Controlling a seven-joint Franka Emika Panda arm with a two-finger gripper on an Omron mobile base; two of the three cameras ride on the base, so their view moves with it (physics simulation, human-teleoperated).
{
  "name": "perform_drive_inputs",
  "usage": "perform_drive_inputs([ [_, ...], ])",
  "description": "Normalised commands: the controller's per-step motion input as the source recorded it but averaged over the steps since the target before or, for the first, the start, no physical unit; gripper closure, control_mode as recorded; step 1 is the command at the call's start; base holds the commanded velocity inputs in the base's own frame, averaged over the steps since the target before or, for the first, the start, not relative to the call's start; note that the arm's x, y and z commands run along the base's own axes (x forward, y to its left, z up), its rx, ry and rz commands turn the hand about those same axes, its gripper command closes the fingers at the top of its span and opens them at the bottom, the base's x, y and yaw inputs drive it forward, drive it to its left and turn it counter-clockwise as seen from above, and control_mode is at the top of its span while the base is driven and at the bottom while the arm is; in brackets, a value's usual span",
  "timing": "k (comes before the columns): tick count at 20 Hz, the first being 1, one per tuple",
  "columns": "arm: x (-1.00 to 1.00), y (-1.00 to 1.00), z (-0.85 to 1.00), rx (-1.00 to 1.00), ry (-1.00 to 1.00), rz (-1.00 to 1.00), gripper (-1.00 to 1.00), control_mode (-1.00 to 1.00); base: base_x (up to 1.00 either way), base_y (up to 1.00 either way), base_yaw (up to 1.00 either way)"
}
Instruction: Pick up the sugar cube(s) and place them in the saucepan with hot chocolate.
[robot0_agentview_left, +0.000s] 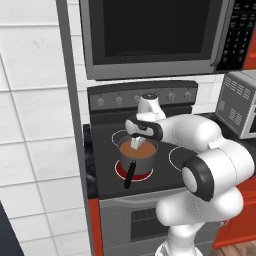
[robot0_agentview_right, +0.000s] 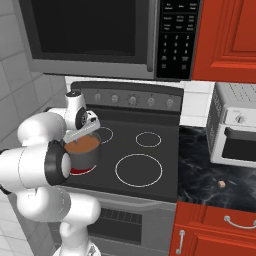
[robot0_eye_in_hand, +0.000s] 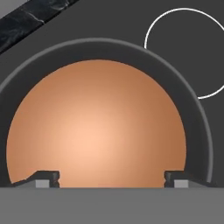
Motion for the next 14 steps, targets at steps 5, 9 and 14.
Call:
perform_drive_inputs([
  [5, -0.23, -0.01, 0.17, 0.05, -0.05, 0.0, -1.0, -1.0, 0.0, 0.0, 0.0],
  [9, -0.29, -0.08, 0.25, 0.1, -0.09, 0.0, -1.0, -1.0, 0.0, 0.0, 0.0],
  [14, -0.23, -0.2, 0.21, 0.1, -0.09, 0.0, -1.0, -1.0, 0.0, 0.0, 0.0],
])
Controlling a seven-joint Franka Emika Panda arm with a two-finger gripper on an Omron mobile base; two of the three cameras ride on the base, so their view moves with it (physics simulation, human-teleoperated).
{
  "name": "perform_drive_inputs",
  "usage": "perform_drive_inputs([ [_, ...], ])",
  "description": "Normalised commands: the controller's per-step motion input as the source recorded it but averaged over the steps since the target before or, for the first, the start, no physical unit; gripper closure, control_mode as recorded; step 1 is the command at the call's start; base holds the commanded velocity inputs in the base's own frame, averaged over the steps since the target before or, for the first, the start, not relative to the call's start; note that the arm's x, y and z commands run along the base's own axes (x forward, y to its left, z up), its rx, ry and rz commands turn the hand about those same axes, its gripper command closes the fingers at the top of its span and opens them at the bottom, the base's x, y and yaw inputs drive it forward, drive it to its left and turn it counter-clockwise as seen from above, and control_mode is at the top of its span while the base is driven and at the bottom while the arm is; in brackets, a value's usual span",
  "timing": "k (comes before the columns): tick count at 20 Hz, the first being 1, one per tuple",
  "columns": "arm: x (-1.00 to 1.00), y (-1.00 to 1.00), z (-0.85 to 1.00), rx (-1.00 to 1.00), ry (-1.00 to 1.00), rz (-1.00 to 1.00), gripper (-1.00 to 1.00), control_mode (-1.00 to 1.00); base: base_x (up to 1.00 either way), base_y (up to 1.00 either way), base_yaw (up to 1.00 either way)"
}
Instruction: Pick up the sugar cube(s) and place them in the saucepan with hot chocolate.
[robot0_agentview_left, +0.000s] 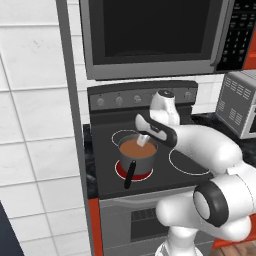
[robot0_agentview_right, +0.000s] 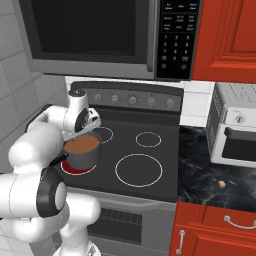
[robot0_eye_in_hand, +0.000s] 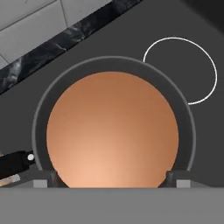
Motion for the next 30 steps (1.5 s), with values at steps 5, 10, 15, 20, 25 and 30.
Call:
perform_drive_inputs([
  [5, -0.1, -0.33, 0.12, 0.1, -0.07, 0.0, -1.0, -1.0, 0.0, 0.0, 0.0],
  [10, -0.05, -0.48, 0.05, 0.09, -0.04, 0.0, -1.0, -1.0, 0.0, 0.0, 0.0],
  [15, -0.05, -0.77, 0.0, 0.07, -0.01, -0.01, -1.0, -1.0, 0.0, 0.0, 0.0],
  [20, 0.0, -0.97, 0.0, 0.03, 0.01, -0.14, -1.0, -1.0, 0.0, 0.0, 0.0],
  [25, 0.0, -0.83, 0.0, 0.0, 0.04, -0.26, -1.0, -1.0, 0.0, 0.0, 0.0],
  [30, 0.03, -0.7, 0.0, -0.05, 0.12, -0.27, -1.0, -1.0, 0.0, 0.0, 0.0],
])
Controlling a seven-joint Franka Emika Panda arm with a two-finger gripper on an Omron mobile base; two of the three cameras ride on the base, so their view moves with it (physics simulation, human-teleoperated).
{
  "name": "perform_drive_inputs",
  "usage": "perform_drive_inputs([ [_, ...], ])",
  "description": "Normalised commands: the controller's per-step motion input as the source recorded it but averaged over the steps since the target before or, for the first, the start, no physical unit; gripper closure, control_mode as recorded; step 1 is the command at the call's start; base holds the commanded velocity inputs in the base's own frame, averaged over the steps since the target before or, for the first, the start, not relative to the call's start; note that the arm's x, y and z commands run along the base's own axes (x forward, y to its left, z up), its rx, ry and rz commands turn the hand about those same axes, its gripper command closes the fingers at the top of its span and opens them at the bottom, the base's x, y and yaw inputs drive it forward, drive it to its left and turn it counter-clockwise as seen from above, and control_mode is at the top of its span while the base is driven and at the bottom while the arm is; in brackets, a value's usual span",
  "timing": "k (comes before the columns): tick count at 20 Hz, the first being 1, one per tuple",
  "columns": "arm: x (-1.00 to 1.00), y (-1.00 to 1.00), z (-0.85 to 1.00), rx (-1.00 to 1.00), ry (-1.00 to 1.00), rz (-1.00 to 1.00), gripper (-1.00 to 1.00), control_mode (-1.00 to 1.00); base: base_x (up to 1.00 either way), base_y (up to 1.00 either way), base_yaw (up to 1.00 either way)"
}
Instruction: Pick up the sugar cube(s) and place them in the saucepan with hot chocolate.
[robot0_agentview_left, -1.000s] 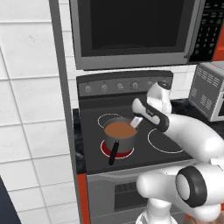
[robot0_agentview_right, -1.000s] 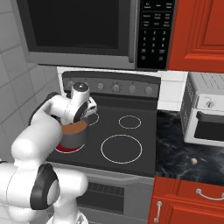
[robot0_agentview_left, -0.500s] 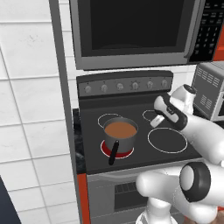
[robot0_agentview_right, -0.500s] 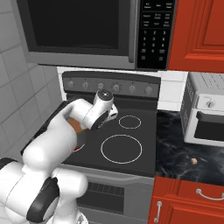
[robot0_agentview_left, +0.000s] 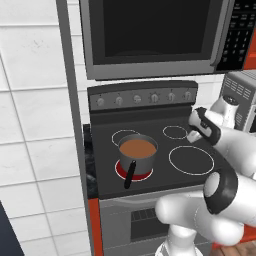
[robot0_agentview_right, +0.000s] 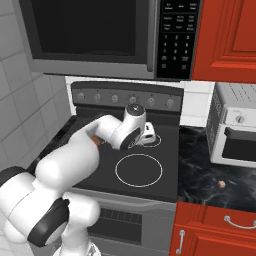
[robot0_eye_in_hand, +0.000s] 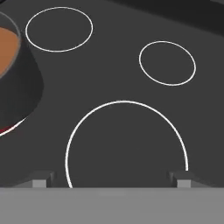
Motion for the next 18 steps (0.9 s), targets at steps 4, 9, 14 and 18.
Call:
perform_drive_inputs([
  [4, 0.07, -0.67, 0.0, -0.12, 0.18, -0.28, -1.0, -1.0, 0.0, 0.0, 0.0],
  [9, 0.0, -0.52, 0.0, -0.09, 0.12, -0.3, -1.0, -1.0, 0.0, 0.0, 0.0],
  [14, 0.0, -0.6, -0.05, -0.04, 0.13, -0.28, -1.0, -1.0, 0.0, 0.0, 0.0],
  [18, -0.12, -0.71, -0.04, 0.06, 0.01, -0.06, -1.0, -1.0, 0.0, 0.0, 0.0],
])
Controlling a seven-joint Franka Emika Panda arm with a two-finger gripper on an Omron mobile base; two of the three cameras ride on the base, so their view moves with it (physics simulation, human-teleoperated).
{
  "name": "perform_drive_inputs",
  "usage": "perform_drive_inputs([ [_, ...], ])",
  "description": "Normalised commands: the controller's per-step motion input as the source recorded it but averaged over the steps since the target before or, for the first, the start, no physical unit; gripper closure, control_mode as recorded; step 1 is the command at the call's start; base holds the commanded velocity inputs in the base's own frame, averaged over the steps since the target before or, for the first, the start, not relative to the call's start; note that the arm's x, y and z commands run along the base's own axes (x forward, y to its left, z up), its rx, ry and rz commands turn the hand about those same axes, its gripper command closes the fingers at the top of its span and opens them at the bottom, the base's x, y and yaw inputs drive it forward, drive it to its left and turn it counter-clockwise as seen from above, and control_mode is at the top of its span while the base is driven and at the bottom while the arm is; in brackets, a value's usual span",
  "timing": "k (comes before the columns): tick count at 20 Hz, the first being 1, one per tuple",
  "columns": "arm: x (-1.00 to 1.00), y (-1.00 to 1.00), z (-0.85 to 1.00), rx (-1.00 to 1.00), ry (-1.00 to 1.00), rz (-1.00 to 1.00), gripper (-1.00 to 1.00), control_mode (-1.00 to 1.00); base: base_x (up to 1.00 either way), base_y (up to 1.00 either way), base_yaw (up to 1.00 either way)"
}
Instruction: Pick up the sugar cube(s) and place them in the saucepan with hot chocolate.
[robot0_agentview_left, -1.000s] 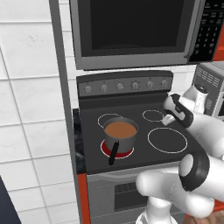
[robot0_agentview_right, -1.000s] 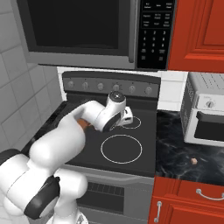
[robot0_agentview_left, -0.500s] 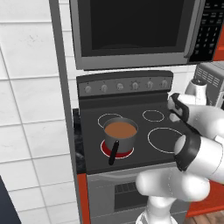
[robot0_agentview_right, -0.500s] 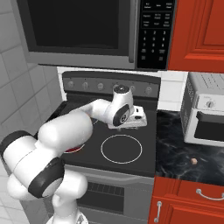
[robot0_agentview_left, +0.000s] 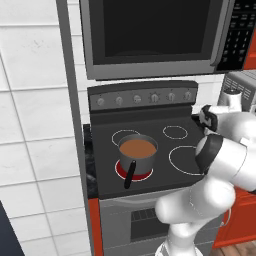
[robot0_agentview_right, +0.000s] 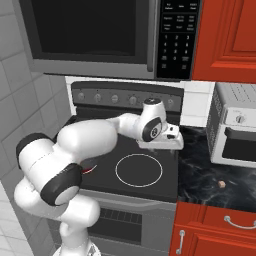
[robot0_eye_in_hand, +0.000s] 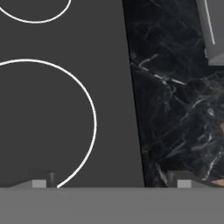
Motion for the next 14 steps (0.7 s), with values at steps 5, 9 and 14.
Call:
perform_drive_inputs([
  [5, -0.32, -0.77, -0.08, 0.11, 0.0, 0.0, -1.0, -1.0, 0.0, 0.0, 0.0],
  [9, -0.23, -0.92, -0.06, 0.09, 0.0, 0.0, -1.0, -1.0, 0.0, 0.0, 0.0],
  [14, -0.28, -0.94, -0.13, 0.08, 0.0, 0.0, -1.0, -1.0, 0.0, 0.0, 0.0],
])
